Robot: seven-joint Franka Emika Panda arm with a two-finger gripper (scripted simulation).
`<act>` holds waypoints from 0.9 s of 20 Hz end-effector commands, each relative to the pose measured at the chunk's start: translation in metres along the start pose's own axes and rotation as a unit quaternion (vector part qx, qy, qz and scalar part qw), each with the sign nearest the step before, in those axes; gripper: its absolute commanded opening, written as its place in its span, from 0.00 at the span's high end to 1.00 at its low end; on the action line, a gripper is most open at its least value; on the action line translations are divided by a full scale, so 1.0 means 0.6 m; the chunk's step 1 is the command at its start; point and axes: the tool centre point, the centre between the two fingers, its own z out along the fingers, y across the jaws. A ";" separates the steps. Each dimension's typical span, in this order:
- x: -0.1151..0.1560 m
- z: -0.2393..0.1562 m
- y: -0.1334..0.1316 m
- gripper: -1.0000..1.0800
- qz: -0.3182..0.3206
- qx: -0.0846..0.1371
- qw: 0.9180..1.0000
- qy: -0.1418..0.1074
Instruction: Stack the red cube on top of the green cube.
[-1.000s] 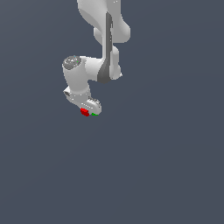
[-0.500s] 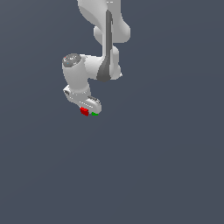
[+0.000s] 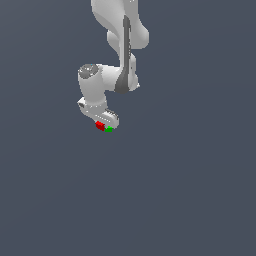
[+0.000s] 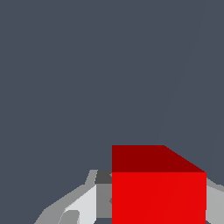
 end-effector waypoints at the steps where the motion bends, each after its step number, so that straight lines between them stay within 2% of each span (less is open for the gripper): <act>1: -0.021 0.015 0.002 1.00 0.000 0.000 1.000 0.000; 8: -0.071 0.052 0.005 1.00 0.000 0.000 1.000 0.000; 15: -0.085 0.065 0.005 1.00 0.000 0.000 1.000 0.000; 16: -0.085 0.065 0.005 0.04 0.000 0.000 1.000 0.000; 18: -0.085 0.065 0.005 0.04 0.000 0.000 1.000 0.000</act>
